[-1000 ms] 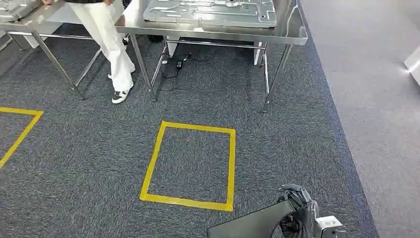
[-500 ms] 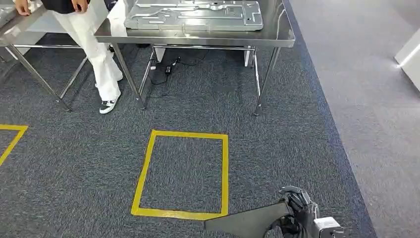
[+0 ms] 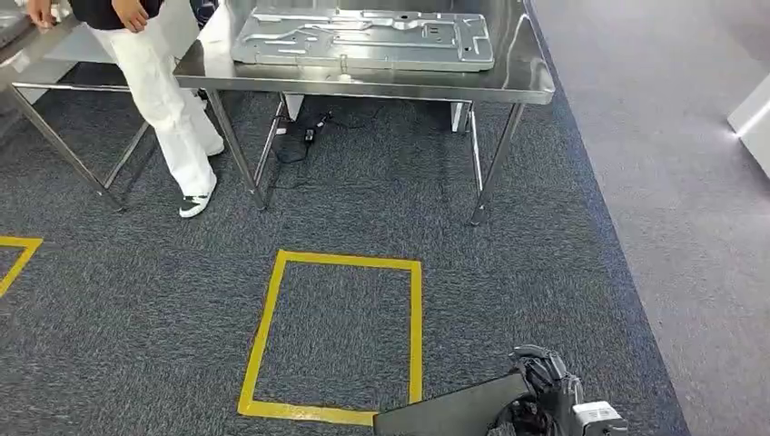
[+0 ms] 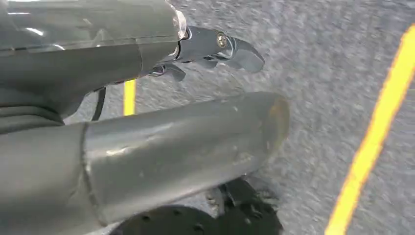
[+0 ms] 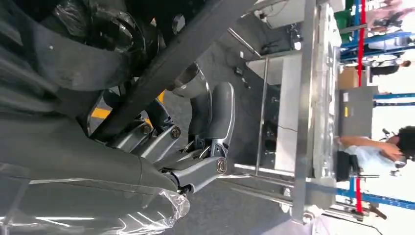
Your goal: Take the parts from the cabinet and place them on the table.
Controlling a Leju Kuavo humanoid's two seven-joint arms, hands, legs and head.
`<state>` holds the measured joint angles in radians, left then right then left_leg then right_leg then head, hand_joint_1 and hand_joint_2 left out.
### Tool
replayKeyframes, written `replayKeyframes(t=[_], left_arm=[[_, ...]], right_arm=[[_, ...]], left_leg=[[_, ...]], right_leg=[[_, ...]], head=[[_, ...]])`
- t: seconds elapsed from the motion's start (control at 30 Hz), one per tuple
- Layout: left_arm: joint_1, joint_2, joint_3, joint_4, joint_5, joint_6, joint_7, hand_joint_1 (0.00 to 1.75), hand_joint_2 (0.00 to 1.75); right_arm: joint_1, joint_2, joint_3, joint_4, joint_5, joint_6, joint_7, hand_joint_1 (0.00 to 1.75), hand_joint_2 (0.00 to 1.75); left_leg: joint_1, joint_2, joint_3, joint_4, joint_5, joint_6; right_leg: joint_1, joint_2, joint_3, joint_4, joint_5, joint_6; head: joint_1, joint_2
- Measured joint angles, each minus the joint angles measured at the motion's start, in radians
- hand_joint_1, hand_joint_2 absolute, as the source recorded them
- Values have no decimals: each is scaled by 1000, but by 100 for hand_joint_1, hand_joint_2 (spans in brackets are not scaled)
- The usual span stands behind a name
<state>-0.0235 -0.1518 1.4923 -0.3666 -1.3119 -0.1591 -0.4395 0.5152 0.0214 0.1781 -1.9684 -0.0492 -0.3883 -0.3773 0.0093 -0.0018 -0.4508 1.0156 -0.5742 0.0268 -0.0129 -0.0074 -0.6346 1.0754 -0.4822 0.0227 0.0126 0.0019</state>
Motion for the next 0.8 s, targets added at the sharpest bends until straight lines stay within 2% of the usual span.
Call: replayKeyframes(t=[0.03, 0.07, 0.1, 0.13, 0.17, 0.2, 0.23, 0.27, 0.3, 0.33, 0.37, 0.4, 0.43, 0.47, 0.5, 0.53, 0.57, 0.6, 0.63, 0.67, 0.7, 0.73, 0.77, 0.8], left_arm=[[-4, 0, 0, -1, 0, -1, 0, 0, 0], [-2, -1, 0, -6, 0, -8, 1, 0, 0], [-1, -3, 0, -11, -1, -15, 2, 0, 0], [-2, -6, 0, -22, -2, -24, 6, 0, 0], [-3, -11, 0, -31, -3, -32, 6, 0, 0], [-5, -16, 0, -41, -7, -40, 7, 0, 0], [-6, -19, 0, -50, -8, -48, 10, 0, 0], [-4, -23, 0, -59, -10, -52, 13, 0, 0], [-2, -26, 0, -69, -11, -56, 14, 0, 0], [1, -29, 0, -77, -11, -60, 15, 0, 0], [2, -31, 0, -83, -11, -61, 15, 0, 0], [2, -34, 1, -92, -11, -62, 15, 0, 0], [3, -35, 2, -98, -11, -62, 15, 0, 0], [2, -36, 2, -103, -11, -63, 15, 0, 0], [0, -37, 4, -108, -13, -63, 18, 0, 0], [-4, -39, 4, -111, -18, -65, 19, 0, 0], [-4, -39, 4, -116, -19, -66, 23, 0, 0], [-1, -39, 5, -121, -22, -69, 24, 0, 0], [0, -41, 6, -124, -26, -71, 24, 0, 0], [0, -46, 7, -124, -28, -73, 24, 0, 0], [-1, -47, 9, -126, -29, -75, 24, 0, 0], [-3, -47, 10, -131, -29, -76, 24, 0, 0], [-3, -47, 10, -132, -29, -77, 24, 0, 0], [-2, -48, 11, -132, -31, -78, 24, 0, 0]], right_arm=[[1, 0, 0, -1, 1, -1, 1, 175, 175], [5, -1, 0, -3, 8, -4, 5, 175, 175], [5, -2, 0, -3, 11, -7, 11, 175, 175], [5, -2, 0, -3, 12, -6, 14, 175, 175], [5, -2, 0, -3, 16, -6, 20, 175, 175], [4, -5, 2, -3, 33, -10, 38, 175, 175], [3, -5, 7, -3, 58, -15, 60, 175, 175], [3, -6, 11, -2, 73, -20, 74, 175, 175], [3, -8, 16, -2, 71, -26, 83, 175, 175], [4, -11, 20, -1, 63, -29, 85, 175, 175], [4, -14, 23, 0, 57, -32, 86, 175, 175], [4, -16, 26, 1, 55, -34, 92, 175, 175], [2, -19, 29, 1, 55, -37, 94, 175, 175], [2, -24, 34, 1, 55, -43, 98, 175, 175], [1, -30, 42, 5, 69, -47, 116, 175, 175], [0, -40, 49, 7, 88, -55, 145, 175, 175], [-2, -49, 60, 10, 110, -66, 176, 175, 175], [-3, -59, 73, 15, 121, -73, 191, 175, 175], [-7, -66, 85, 17, 123, -82, 199, 175, 175], [-10, -77, 92, 19, 123, -88, 206, 175, 175], [-12, -87, 100, 22, 120, -92, 208, 175, 175], [-17, -93, 107, 24, 111, -97, 209, 175, 175], [-20, -98, 112, 27, 103, -100, 209, 175, 175], [-21, -105, 119, 32, 97, -103, 210, 175, 175]], left_leg=[[-1, 0, -6, -7, -4, -8], [-1, 2, 10, -8, -4, -16], [-2, 2, 14, -7, 3, -21], [-1, 2, 14, 2, 1, -23], [2, 1, -1, 43, 2, -25], [2, 1, -38, 106, -5, -28], [3, 1, -86, 179, -33, -33], [3, 1, -133, 244, -74, -36], [3, 1, -172, 285, -109, -39], [3, 1, -193, 292, -116, -38], [3, 1, -197, 264, -91, -38], [3, 1, -184, 202, -37, -34], [1, 4, -159, 116, 37, -28], [-2, 30, -137, 32, 103, -16], [-10, 49, -148, 46, 67, -12], [-15, 48, -152, 46, 30, -10], [-16, 42, -152, 41, 61, -4], [-16, 31, -151, 39, 79, 1], [-11, 23, -143, 25, 91, 8], [-3, 16, -130, 13, 101, 10], [-1, 9, -126, 6, 102, 15], [0, 9, -126, 5, 105, 22], [0, 5, -126, 5, 103, 25], [-1, -2, -126, 5, 101, 26]], right_leg=[[7, 2, 3, -2, -3, -14], [6, 6, 5, -8, 6, -22], [5, 8, 12, -13, 1, -30], [1, 11, 28, -19, 1, -37], [-1, 8, 42, -27, -3, -44], [-1, 4, 54, -32, -8, -51], [0, 2, 61, -34, -13, -55], [1, 2, 69, -34, -19, -58], [2, 3, 76, -34, -26, -58], [2, 4, 84, -34, -33, -58], [3, 5, 93, -34, -40, -57], [3, 6, 105, -34, -48, -56], [4, 0, 117, -34, -56, -54], [4, -7, 126, -36, -65, -54], [6, -8, 136, -36, -68, -49], [7, -7, 133, -38, -72, -42], [8, -14, 136, -39, -79, -32], [9, -22, 143, -42, -86, -25], [17, -30, 153, -46, -91, -17], [9, -20, 158, -33, -100, -12], [9, -9, 142, 1, -127, -8], [7, -2, 110, 63, -165, -5], [4, 1, 70, 137, -201, -1], [1, 3, 27, 210, -226, 2]], head=[[0, 0], [1, 0], [1, 0], [1, 0], [1, 0], [1, 0], [1, 0], [0, 0], [1, 0], [1, 0], [0, 0], [1, 0], [0, 0], [1, 0], [2, 0], [-3, 0], [-1, 0], [-1, 0], [-1, 0], [-1, 0], [-1, 0], [-1, 0], [-1, 0], [-1, 0]])
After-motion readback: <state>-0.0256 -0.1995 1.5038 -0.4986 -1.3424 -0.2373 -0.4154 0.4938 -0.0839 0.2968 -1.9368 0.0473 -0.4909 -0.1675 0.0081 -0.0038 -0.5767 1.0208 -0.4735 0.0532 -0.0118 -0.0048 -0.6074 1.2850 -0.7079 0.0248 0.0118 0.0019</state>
